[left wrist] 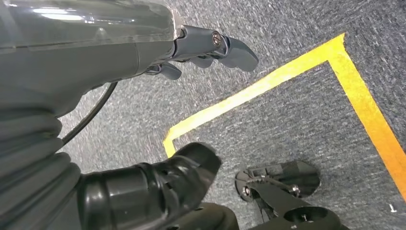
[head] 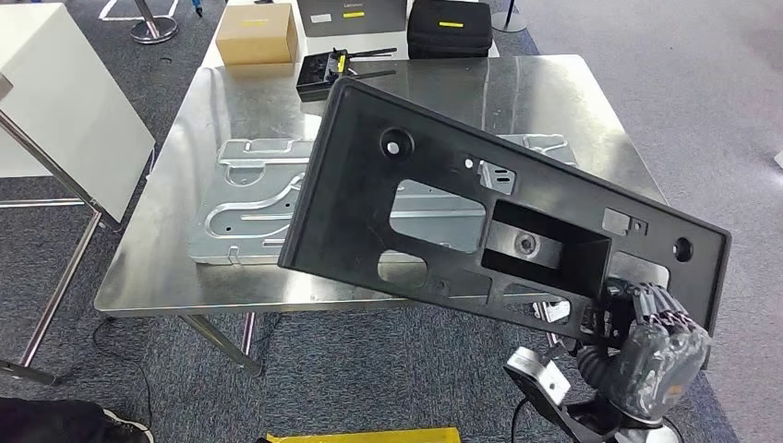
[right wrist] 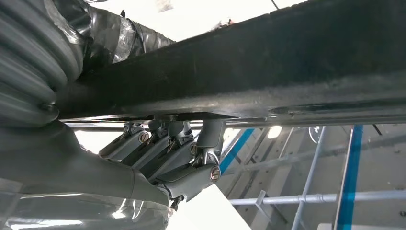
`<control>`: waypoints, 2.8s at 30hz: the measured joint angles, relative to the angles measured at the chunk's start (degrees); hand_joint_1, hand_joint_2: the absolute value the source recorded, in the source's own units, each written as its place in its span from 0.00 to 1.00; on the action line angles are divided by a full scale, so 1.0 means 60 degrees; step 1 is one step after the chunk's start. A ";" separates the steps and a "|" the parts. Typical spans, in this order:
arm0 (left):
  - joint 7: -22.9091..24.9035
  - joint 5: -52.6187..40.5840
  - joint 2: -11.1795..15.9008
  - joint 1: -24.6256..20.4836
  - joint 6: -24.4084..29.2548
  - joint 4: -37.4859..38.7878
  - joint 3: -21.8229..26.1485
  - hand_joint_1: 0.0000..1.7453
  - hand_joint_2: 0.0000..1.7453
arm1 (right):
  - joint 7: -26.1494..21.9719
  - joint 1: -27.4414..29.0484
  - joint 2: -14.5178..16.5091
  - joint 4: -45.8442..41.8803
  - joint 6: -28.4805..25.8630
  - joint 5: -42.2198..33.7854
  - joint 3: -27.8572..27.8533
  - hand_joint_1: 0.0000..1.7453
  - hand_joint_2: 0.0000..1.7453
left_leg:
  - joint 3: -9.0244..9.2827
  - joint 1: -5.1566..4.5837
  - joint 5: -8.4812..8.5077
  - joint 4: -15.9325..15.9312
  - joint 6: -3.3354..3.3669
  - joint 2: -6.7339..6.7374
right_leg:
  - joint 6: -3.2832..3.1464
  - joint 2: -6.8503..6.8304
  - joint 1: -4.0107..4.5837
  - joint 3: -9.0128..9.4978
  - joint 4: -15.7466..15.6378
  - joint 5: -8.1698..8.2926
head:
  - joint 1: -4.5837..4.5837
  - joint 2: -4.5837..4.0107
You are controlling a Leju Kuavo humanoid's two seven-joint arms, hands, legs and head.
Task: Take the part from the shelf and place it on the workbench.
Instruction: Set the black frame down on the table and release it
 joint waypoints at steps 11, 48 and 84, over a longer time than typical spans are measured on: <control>0.0365 -0.0349 -0.0006 -0.0224 -0.0027 0.0000 -0.0381 0.00 0.00 | 0.3301 -0.3082 -0.1268 0.3094 0.0720 0.1951 0.1616 1.00 1.00 | -0.0001 -0.0001 0.0030 0.0011 0.0010 -0.0001 | 0.0022 -0.0003 0.0001 -0.0011 0.0000 0.0036 | 0.0000 0.0000; 0.0910 -0.0514 -0.0018 -0.0501 -0.0314 0.0000 -0.1129 0.00 0.00 | 0.5385 -0.7534 -0.0207 1.0187 0.2857 0.1973 0.2874 1.00 1.00 | -0.0050 0.0005 0.0038 0.0030 0.0009 -0.0015 | 0.0023 -0.0011 0.0011 -0.0046 0.0007 0.0042 | 0.0001 0.0000; 0.0860 -0.0238 -0.0069 -0.0494 -0.0170 0.0000 -0.1277 0.00 0.00 | 0.5869 -0.7642 0.0346 1.1497 0.3044 0.1834 0.3655 0.00 1.00 | -0.0056 -0.0001 0.0038 0.0040 0.0010 -0.0024 | 0.0024 -0.0023 0.0008 -0.0043 0.0002 0.0043 | 0.0002 0.0000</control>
